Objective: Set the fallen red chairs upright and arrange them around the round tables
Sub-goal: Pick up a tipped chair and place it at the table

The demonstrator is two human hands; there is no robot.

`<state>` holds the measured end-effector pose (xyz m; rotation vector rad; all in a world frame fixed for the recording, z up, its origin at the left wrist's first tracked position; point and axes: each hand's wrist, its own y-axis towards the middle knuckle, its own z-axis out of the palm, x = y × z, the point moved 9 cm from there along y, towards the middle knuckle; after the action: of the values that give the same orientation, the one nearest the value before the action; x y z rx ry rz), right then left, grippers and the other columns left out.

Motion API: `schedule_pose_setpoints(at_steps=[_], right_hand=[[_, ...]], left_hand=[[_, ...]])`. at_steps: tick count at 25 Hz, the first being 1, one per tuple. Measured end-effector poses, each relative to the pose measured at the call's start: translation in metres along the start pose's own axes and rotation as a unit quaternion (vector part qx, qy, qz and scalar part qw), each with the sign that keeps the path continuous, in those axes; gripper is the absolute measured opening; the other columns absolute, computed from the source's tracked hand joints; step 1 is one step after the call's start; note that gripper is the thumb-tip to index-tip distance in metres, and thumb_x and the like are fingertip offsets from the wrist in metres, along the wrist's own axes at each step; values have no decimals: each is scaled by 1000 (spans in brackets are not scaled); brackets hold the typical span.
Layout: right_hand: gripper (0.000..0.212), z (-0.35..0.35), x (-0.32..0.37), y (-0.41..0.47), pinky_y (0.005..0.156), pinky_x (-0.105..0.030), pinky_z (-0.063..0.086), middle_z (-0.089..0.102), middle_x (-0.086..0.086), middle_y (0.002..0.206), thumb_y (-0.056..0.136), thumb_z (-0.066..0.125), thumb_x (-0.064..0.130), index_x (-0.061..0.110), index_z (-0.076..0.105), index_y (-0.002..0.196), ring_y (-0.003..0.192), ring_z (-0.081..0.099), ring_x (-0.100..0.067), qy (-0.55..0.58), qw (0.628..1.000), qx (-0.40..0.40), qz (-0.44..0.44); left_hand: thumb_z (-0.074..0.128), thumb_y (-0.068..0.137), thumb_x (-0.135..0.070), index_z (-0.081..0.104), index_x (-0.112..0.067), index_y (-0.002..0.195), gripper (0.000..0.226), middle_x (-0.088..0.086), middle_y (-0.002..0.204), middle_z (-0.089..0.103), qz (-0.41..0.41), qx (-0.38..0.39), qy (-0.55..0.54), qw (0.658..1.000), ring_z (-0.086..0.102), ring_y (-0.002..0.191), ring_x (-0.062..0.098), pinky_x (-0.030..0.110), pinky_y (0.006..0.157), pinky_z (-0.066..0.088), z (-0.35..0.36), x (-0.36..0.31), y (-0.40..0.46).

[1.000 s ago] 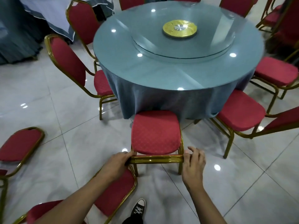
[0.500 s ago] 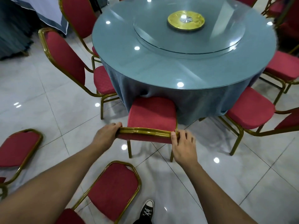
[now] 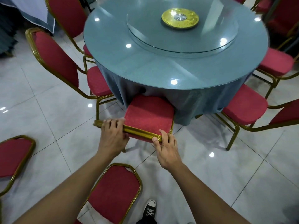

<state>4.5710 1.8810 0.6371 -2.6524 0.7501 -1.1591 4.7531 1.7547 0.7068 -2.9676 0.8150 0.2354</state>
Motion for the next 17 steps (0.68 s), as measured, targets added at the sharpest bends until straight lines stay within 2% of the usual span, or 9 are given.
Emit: schedule_pose_setpoints(at_steps=[3, 5, 9, 12, 14, 17], right_hand=[[60, -8, -1, -2, 114, -46, 35, 33, -3, 150, 99, 22, 67, 37, 24, 151, 140, 30, -23, -33, 999, -3, -10], [58, -8, -4, -8, 114, -45, 36, 28, -1, 154, 102, 23, 62, 37, 18, 154, 143, 28, -23, -42, 999, -10, -14], [55, -10, -4, 1, 117, -48, 33, 19, 0, 160, 105, 21, 56, 37, 12, 156, 149, 19, -25, -19, 1000, -4, 0], [52, -27, -2, 22, 113, -45, 36, 29, -3, 156, 107, 25, 48, 31, 21, 156, 144, 31, -27, -28, 1000, -10, 9], [52, -41, -8, 30, 109, -43, 38, 36, -2, 153, 106, 29, 47, 29, 25, 155, 138, 39, -26, -27, 999, -13, 15], [52, -63, -22, 28, 110, -41, 39, 37, 3, 154, 105, 32, 49, 31, 28, 154, 139, 40, -21, -21, 999, -28, 0]], left_hand=[[52, 91, -49, 47, -29, 140, 54, 8, 140, 48, 63, -1, 28, 998, 34, 140, 37, 62, 119, 14, 3, -42, -10], [39, 96, -59, 43, -33, 146, 57, 11, 151, 38, 66, 6, 56, 996, 23, 146, 41, 65, 119, 2, 9, -50, -12], [16, 97, -68, 14, -44, 157, 64, 10, 167, 8, 77, 13, 72, 994, 0, 152, 41, 67, 117, -6, 16, -46, 4], [14, 98, -70, 2, -48, 155, 62, 6, 167, -7, 62, 32, 58, 996, -14, 152, 37, 68, 116, -8, 18, -43, 31], [17, 95, -71, 5, -48, 155, 65, 5, 167, -8, 58, 63, 58, 995, -18, 152, 35, 67, 116, -11, 20, -43, 38], [25, 96, -67, 25, -41, 153, 62, 5, 167, 11, 38, 71, 50, 995, -5, 154, 33, 66, 113, -15, 15, -54, 36]])
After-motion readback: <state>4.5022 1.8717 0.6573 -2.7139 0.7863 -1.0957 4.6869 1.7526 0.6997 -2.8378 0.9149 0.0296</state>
